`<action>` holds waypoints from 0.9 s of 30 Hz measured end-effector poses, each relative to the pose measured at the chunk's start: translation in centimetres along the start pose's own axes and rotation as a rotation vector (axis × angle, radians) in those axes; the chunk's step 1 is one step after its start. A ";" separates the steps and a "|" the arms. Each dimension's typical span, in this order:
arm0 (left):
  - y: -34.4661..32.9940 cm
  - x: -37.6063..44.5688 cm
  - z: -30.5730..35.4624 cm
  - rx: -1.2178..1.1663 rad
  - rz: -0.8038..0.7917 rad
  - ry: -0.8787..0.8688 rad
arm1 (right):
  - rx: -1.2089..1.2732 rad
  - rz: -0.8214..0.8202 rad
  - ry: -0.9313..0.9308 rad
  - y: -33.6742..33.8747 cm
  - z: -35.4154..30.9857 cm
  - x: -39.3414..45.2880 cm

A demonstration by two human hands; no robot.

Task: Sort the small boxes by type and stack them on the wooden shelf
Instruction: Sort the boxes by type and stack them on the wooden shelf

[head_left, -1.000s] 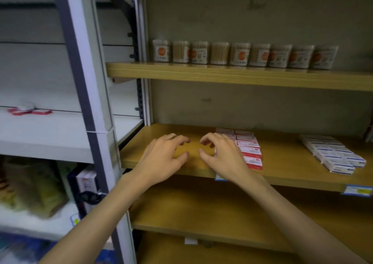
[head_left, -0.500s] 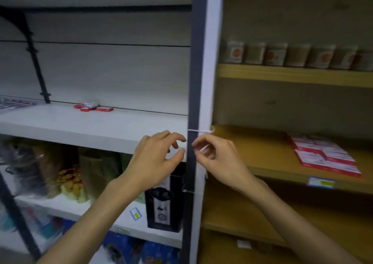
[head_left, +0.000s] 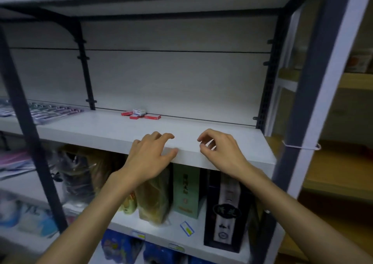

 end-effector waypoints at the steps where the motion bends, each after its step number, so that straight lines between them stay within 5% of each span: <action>1: -0.3 0.5 -1.3 0.007 -0.014 0.011 | -0.007 0.003 0.002 -0.9 -0.3 1.0; 16: -4.5 12.2 -19.7 0.048 -0.078 -0.038 | -0.111 -0.051 -0.042 -15.8 -2.0 17.5; 22: -5.2 17.0 -25.6 -0.026 0.058 -0.051 | -0.211 -0.133 -0.131 -19.5 -0.9 22.3; 27: -7.2 21.5 -30.0 0.080 -0.036 -0.086 | -0.319 -0.216 -0.222 -21.9 0.8 25.0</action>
Point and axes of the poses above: each hand's wrist, its own x-axis towards the middle knuckle, its own y-axis out of the back of the hand, z = x × y, the point moved 5 cm from there along x, towards the middle knuckle, and after that the axes turned 11 degrees about x, right-handed, at the moved point
